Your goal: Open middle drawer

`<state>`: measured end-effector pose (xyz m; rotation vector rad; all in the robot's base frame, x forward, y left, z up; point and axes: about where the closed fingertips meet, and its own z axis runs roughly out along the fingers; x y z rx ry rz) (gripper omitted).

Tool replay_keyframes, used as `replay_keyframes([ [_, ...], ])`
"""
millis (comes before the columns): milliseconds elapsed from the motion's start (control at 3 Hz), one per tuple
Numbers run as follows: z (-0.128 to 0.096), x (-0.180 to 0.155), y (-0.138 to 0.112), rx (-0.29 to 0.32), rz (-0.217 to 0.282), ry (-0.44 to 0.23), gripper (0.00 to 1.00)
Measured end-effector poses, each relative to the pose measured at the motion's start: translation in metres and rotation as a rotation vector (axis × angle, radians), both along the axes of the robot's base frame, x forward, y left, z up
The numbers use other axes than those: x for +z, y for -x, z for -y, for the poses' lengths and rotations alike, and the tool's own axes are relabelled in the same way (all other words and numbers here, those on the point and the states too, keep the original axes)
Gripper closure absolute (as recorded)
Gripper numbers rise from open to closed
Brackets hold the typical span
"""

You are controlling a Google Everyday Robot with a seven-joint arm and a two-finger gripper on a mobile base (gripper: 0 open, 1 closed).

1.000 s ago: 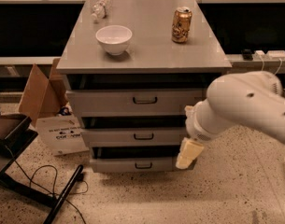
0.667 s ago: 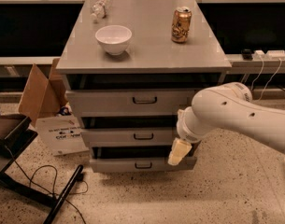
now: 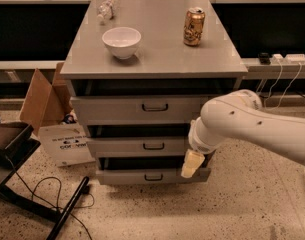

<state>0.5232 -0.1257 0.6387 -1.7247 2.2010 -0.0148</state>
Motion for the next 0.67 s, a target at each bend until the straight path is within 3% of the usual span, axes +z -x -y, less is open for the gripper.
replay_keyframes([
  [333, 0.023, -0.054, -0.021, 0.011, -0.045, 0.111, 0.0],
  [667, 0.047, -0.091, -0.042, 0.036, -0.052, 0.222, 0.0],
])
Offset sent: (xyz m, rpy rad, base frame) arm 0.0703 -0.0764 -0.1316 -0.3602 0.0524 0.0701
